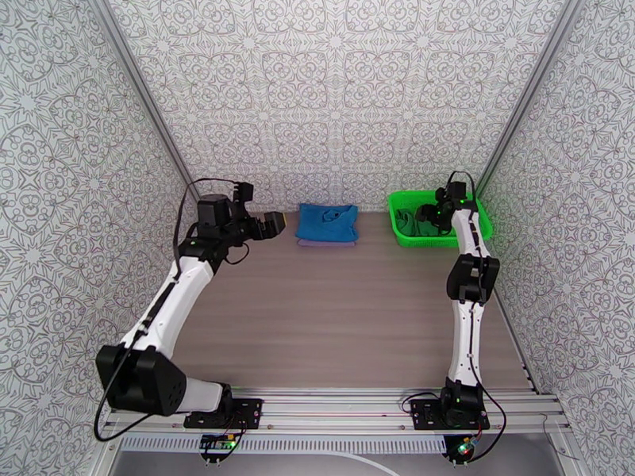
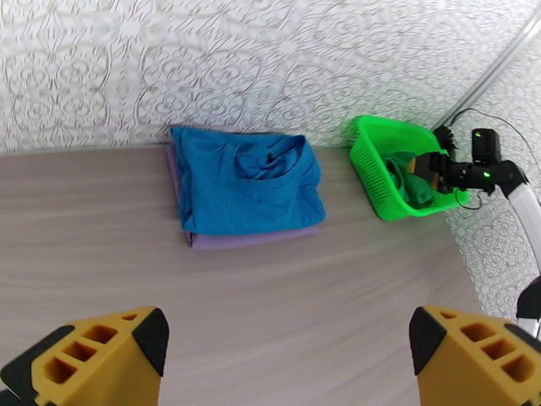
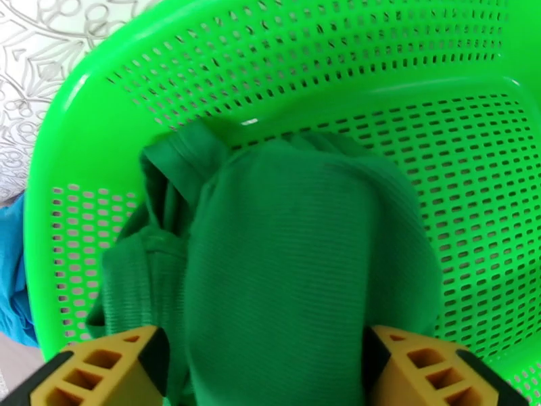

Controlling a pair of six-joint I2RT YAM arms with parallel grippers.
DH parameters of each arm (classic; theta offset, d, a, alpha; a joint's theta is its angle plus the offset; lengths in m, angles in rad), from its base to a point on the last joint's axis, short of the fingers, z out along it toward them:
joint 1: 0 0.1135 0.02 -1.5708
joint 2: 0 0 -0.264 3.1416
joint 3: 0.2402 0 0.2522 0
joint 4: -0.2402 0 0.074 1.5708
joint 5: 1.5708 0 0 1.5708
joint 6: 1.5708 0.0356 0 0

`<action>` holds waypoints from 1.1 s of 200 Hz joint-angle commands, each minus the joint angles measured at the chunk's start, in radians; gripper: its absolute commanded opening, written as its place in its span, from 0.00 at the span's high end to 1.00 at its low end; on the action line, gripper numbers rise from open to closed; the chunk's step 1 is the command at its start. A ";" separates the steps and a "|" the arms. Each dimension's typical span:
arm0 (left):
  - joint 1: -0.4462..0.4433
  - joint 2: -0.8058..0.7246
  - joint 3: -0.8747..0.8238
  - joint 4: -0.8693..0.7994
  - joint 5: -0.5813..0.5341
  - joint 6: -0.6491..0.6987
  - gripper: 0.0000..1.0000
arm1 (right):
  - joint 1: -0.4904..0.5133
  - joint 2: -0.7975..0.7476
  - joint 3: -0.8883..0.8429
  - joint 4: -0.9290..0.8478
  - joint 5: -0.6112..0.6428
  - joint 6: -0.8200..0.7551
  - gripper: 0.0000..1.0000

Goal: Fold and stack the mixed laundry pile

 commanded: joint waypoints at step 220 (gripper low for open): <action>-0.104 -0.409 -0.121 -0.080 0.014 0.074 0.02 | 0.196 -1.116 -0.670 0.739 -0.120 0.129 1.00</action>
